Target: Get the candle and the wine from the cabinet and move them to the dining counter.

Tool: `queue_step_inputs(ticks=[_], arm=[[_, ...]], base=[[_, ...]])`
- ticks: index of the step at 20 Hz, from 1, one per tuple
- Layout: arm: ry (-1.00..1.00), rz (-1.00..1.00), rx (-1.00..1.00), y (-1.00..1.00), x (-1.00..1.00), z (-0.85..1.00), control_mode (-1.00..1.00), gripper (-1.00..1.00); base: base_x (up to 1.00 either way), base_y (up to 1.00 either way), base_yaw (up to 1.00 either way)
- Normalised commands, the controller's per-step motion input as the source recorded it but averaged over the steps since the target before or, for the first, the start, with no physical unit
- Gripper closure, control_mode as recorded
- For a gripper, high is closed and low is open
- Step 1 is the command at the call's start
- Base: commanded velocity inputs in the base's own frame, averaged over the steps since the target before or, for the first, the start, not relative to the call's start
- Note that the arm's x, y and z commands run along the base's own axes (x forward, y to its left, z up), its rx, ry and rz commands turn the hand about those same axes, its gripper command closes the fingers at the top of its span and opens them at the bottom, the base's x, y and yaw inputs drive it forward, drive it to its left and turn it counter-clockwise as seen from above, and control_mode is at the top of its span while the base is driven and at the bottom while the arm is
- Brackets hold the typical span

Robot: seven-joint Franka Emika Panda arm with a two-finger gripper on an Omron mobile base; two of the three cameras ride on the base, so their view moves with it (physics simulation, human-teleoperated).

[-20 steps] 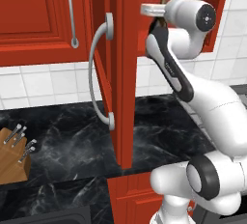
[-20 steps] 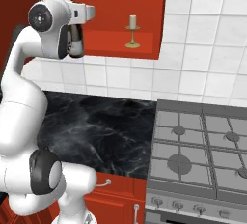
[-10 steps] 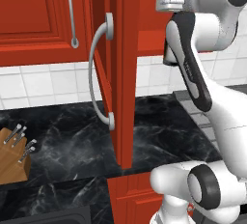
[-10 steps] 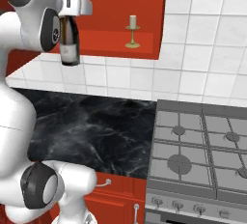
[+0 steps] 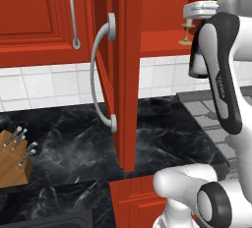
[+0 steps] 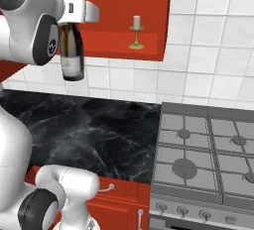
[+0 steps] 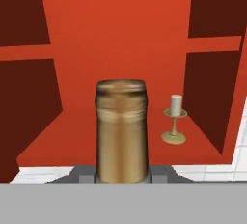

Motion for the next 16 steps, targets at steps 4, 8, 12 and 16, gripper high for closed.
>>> queue_step_inputs(ticks=[4, 8, 12, 16], arm=[[0.0, 0.0, -0.06, -0.04, -0.6, -0.36, -1.0, 1.0], [0.0, 0.0, -0.06, 0.0, -0.67, -0.55, -1.0, 1.0], [0.0, 0.0, -0.03, 0.0, -0.61, -0.49, -1.0, 1.0], [0.01, 0.0, 0.0, 0.0, -0.42, -0.18, -1.0, 1.0]], base=[[0.0, 0.0, 0.0], [0.0, 0.0, 0.0], [0.0, 0.0, 0.0], [0.0, 0.0, 0.0]])
